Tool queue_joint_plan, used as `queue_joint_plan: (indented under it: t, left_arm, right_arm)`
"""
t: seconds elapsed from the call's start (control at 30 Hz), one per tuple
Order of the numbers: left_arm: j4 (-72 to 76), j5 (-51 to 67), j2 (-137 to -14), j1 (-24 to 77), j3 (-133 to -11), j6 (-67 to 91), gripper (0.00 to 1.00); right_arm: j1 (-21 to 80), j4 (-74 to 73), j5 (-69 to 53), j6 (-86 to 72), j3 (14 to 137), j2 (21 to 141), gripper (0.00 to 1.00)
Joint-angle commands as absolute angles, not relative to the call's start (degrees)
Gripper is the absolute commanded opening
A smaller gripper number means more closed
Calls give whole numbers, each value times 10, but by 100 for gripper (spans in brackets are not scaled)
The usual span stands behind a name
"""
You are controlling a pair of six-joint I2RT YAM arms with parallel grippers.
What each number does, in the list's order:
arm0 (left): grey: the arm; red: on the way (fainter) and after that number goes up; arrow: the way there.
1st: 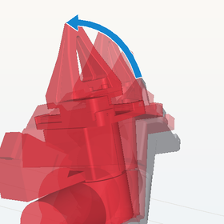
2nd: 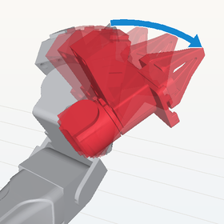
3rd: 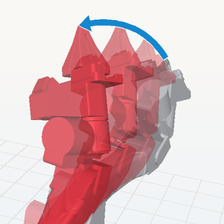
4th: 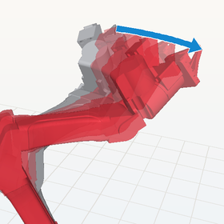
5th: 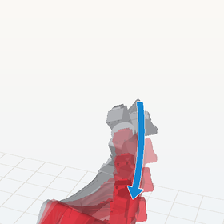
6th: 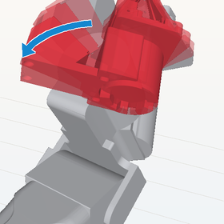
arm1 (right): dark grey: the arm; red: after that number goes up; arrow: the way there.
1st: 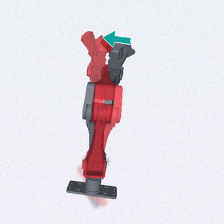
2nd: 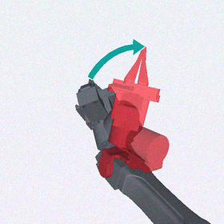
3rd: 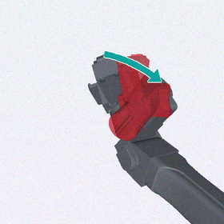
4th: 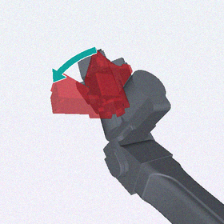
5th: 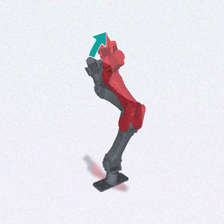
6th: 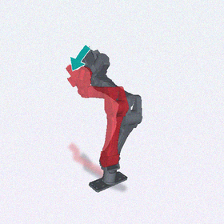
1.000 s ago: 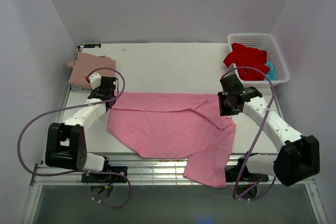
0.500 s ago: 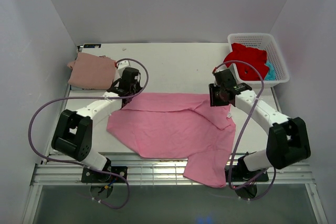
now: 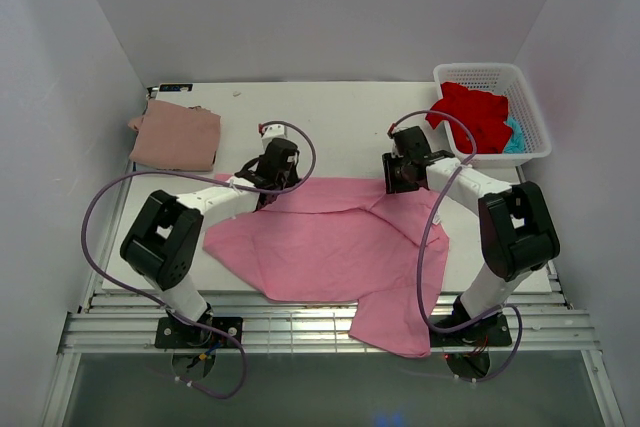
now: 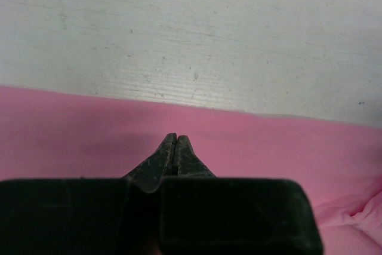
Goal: Fold and stack the t-shirts
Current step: Fold the flattened tshirt in 1/3 of the way
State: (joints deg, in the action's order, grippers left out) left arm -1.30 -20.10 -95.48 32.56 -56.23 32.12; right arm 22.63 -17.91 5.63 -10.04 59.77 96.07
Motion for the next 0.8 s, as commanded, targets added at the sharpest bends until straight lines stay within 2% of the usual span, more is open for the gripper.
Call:
queue_joint_plan:
  t: [0.0,0.3,0.5,0.53,0.57,0.63,0.67,0.77]
  left_arm:
    - [-4,-208,-960,331,-579,316,0]
    - [-6,-212,-978,337,-583,319,0]
    - [-13,-224,-971,337,-581,318,0]
    - [-14,-226,-971,337,-581,318,0]
    - [-15,-227,-969,337,-580,318,0]
    - [-15,-229,-967,337,-579,318,0]
    - [-16,-230,-966,337,-579,318,0]
    - [-17,-231,-966,337,-579,319,0]
  right_arm:
    - [229,-157,63,-91,633,955,43]
    - [229,-169,62,-87,651,991,44]
    - [229,-163,59,-88,629,995,41]
    - [229,-162,60,-88,628,995,38]
    - [229,-162,61,-88,627,995,27]
    - [229,-165,62,-91,627,993,11]
    - [229,-170,61,-91,628,991,8]
    - [230,-183,60,-91,630,976,8]
